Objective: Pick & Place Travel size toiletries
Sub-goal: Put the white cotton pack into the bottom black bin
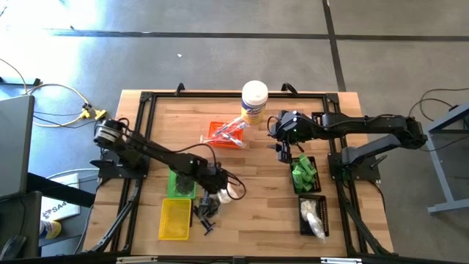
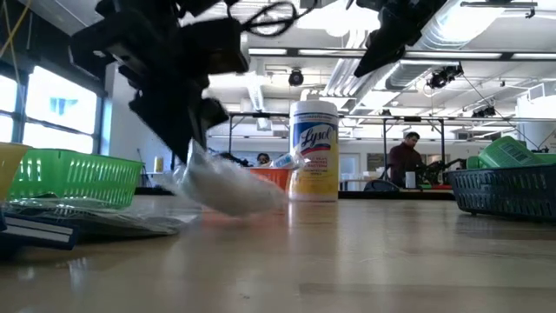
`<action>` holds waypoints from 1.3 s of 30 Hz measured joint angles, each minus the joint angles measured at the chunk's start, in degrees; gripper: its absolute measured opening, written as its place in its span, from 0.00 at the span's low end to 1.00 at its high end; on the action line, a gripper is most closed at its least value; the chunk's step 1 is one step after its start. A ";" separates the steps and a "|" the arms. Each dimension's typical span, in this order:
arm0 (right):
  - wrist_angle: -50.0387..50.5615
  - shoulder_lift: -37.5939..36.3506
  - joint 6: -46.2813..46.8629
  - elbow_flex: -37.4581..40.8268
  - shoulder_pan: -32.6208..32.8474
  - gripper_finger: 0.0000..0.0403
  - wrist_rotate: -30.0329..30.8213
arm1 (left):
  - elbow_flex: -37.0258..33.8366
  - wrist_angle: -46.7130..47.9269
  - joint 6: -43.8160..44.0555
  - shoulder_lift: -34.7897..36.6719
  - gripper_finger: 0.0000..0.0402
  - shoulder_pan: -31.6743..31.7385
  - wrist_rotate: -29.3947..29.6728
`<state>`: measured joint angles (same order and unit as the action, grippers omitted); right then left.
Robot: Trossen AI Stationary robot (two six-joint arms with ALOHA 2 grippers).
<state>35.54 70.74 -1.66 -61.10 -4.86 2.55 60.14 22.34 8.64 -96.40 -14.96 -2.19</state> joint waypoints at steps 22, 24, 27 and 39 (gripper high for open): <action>0.45 -3.61 -4.64 0.02 0.00 0.51 0.04 | 0.11 3.39 -2.43 24.63 0.00 21.27 -2.11; -0.56 -3.61 -4.97 0.02 0.01 0.51 0.01 | 0.11 3.27 -0.06 25.04 0.00 23.34 -3.91; -2.78 -3.20 -6.65 0.02 0.00 0.51 0.03 | 0.11 3.13 3.28 25.22 0.00 25.94 -7.73; -13.08 -0.44 -9.19 -0.13 0.39 0.51 -5.87 | 0.11 -3.52 6.87 25.22 0.00 27.71 -20.60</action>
<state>22.46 70.30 -10.84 -61.23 -4.48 -3.32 60.25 18.82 15.50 -71.18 12.75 -22.79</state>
